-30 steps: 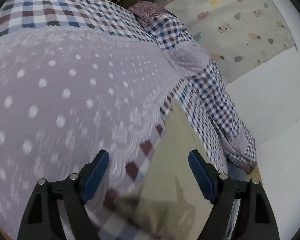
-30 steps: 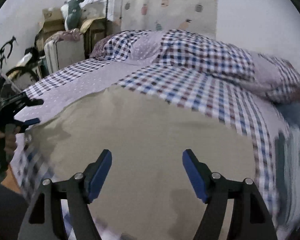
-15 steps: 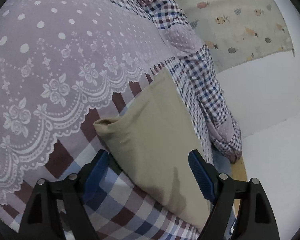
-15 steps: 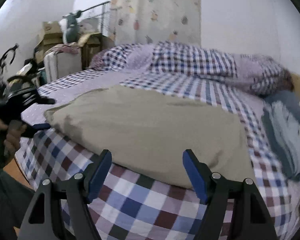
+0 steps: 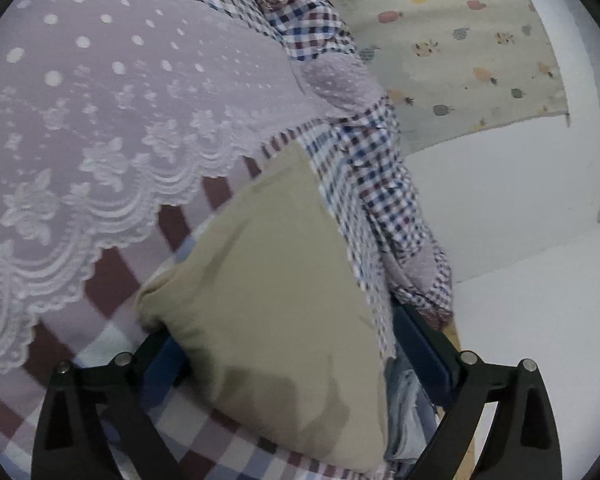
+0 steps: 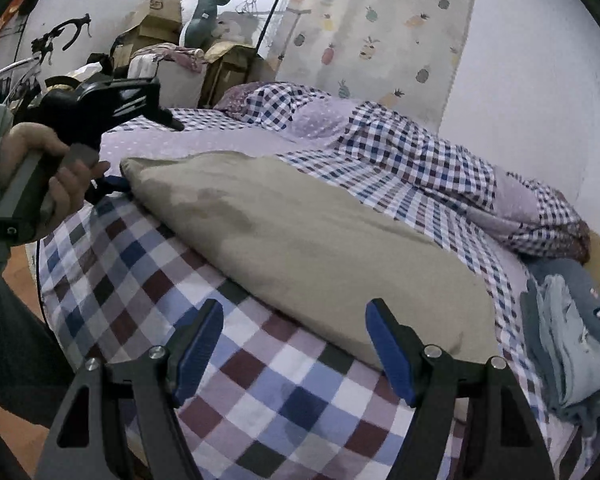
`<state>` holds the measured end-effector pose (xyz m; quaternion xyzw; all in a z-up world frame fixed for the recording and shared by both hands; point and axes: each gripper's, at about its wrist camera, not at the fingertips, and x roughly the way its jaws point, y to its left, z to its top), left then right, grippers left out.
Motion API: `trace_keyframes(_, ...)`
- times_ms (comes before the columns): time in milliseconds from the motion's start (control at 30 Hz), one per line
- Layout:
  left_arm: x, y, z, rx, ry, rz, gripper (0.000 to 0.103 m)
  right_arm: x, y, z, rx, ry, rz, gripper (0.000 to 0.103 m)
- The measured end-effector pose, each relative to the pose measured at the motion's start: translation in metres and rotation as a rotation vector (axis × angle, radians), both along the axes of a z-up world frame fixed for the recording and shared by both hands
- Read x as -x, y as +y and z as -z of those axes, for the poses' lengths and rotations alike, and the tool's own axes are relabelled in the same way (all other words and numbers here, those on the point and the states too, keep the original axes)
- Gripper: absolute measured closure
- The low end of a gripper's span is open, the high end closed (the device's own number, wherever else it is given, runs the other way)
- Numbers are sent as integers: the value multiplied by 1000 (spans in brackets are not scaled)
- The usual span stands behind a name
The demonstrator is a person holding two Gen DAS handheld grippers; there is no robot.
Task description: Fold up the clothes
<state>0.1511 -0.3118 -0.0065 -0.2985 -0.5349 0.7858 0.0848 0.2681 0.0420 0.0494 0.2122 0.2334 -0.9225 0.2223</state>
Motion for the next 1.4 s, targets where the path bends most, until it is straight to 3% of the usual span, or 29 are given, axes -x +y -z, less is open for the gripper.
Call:
trace_keyframes(133, 3, 0, -1, -13, -5, 21, 5, 5, -27, -4, -38, 45, -38, 25)
trace_keyframes(233, 2, -8, 2, -70, -4, 21, 12, 9, -57, -3, -89, 85, -92, 25)
trace_keyframes(400, 1, -25, 17, -126, -84, 2, 58, 11, -122, 8, -249, 167, -243, 25)
trace_keyframes(500, 1, -32, 23, -139, -114, 9, 80, 10, -152, 16, -314, 206, -308, 25)
trace_keyframes(600, -2, -38, 28, -161, -123, 3, 91, 10, -180, 27, -370, 247, -364, 25)
trace_keyframes(700, -4, -43, 31, -181, -119, 10, 96, 12, -199, 38, -414, 276, -385, 25)
trace_keyframes(1100, -7, -52, 27, -278, -50, 51, 97, 46, -231, 58, -465, 261, -369, 29)
trace_keyframes(1133, -7, -52, 27, -281, -49, 51, 97, 50, -232, 58, -467, 254, -364, 38)
trace_keyframes(1233, -5, -51, 28, -290, -55, 46, 97, 61, -234, 58, -475, 233, -348, 81)
trace_keyframes(1267, -5, -51, 28, -293, -58, 44, 96, 64, -235, 58, -477, 226, -343, 86)
trace_keyframes(1333, -5, -50, 25, -297, -41, 41, 88, 66, -235, 56, -480, 226, -342, 89)
trace_keyframes(1367, -5, -49, 23, -299, -31, 40, 73, 66, -235, 54, -482, 228, -342, 90)
trace_keyframes(1400, -6, -49, 21, -311, -15, 34, 51, 66, -234, 52, -483, 229, -342, 91)
